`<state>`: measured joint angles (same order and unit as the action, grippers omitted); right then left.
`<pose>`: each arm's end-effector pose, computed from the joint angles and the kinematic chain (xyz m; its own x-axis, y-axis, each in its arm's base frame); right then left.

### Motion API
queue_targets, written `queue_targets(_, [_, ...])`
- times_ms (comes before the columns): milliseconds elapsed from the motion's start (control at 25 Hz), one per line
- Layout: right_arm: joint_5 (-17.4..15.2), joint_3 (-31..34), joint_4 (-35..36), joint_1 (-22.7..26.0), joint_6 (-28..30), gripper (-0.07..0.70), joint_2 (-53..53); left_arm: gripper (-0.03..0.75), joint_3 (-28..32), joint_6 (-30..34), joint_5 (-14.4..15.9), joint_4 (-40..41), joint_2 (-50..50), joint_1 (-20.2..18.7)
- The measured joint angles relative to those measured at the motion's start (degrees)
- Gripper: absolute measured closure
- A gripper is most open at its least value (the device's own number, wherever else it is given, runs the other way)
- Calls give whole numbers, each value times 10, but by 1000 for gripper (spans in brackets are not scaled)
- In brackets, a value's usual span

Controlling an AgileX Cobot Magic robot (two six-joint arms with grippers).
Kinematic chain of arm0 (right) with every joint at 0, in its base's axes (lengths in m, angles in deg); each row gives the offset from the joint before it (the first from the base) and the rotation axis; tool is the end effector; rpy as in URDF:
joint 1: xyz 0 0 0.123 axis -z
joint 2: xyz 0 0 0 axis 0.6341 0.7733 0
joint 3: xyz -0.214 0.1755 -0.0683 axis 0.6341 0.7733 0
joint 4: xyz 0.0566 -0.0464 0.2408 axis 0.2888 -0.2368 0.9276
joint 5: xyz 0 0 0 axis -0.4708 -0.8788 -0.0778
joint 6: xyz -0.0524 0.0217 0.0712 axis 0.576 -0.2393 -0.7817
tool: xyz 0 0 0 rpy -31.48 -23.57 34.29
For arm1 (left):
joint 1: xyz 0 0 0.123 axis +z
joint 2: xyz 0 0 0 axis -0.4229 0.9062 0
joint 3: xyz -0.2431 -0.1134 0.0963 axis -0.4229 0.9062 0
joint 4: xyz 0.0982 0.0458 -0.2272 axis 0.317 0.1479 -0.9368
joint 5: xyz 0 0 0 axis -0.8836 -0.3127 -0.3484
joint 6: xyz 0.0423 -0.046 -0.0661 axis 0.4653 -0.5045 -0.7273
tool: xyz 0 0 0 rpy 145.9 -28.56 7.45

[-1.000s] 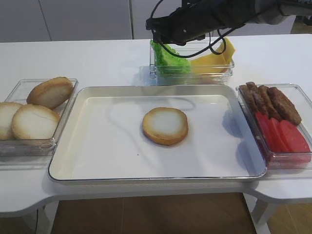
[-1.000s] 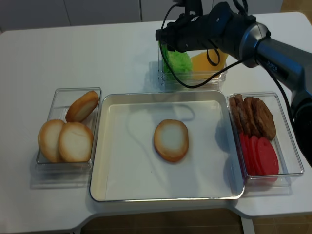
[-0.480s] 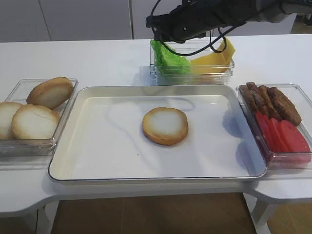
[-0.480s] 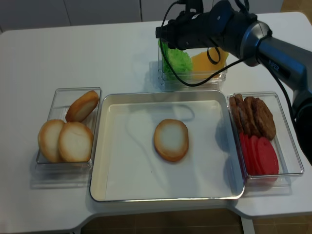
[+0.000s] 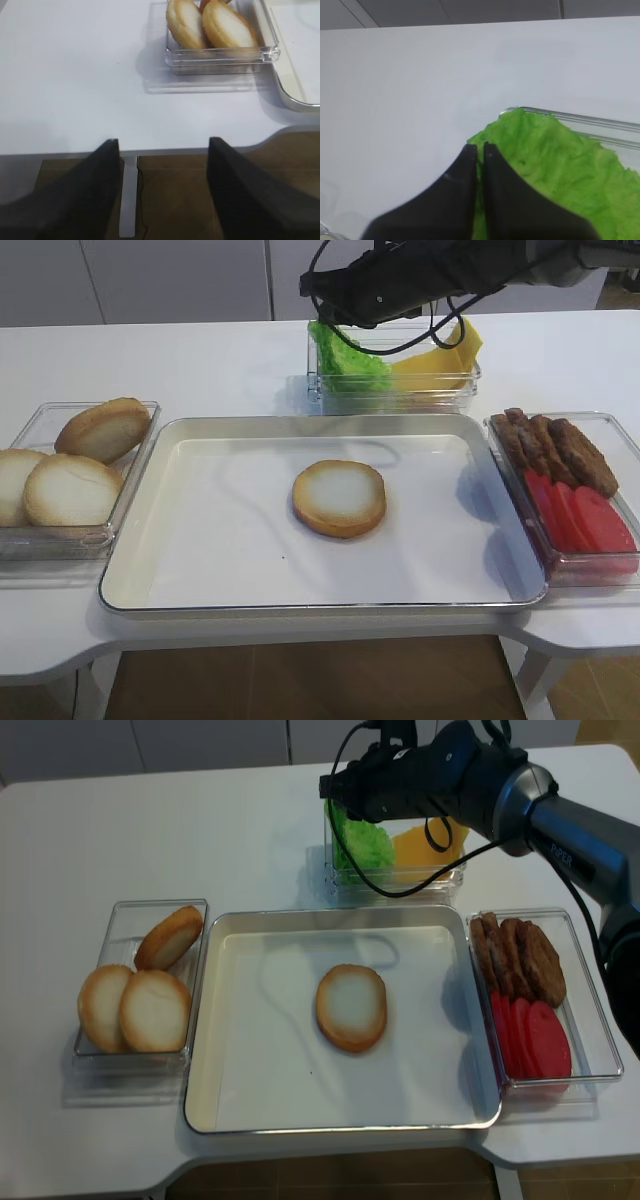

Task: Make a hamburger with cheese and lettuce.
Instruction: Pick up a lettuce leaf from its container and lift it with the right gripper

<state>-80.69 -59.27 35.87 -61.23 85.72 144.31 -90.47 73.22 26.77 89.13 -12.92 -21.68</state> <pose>0.4607 0.2109 0.2422 -0.6308 0.0598 -0.7736 -0.3970 0.8318 0.3880 -0.0121 0.0057 0.2642 -0.5534 -0.0583 -0.8309 -0.1303 0.9913 0.0172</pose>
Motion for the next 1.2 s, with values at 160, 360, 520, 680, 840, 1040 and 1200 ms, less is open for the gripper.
queue_targets(160, [0,0,0,0,0,602,0,300,0,0,0,0,0,0])
queue_targets(360, [1,0,-1,0,0,604,-13,300,0,0,0,0,0,0])
queue_targets(520, [2,0,-1,0,0,604,-18,300,0,0,0,0,0,0])
queue_targets(680, [2,0,-1,0,0,604,-21,300,0,0,0,0,0,0])
queue_targets(840, [1,0,-4,0,0,604,-36,300,0,0,0,0,0,0])
queue_targets(1040, [-8,0,-26,0,0,604,-68,300,0,0,0,0,0,0])
queue_targets(1200, [-27,0,-39,0,-2,604,-89,300,0,0,0,0,0,0])
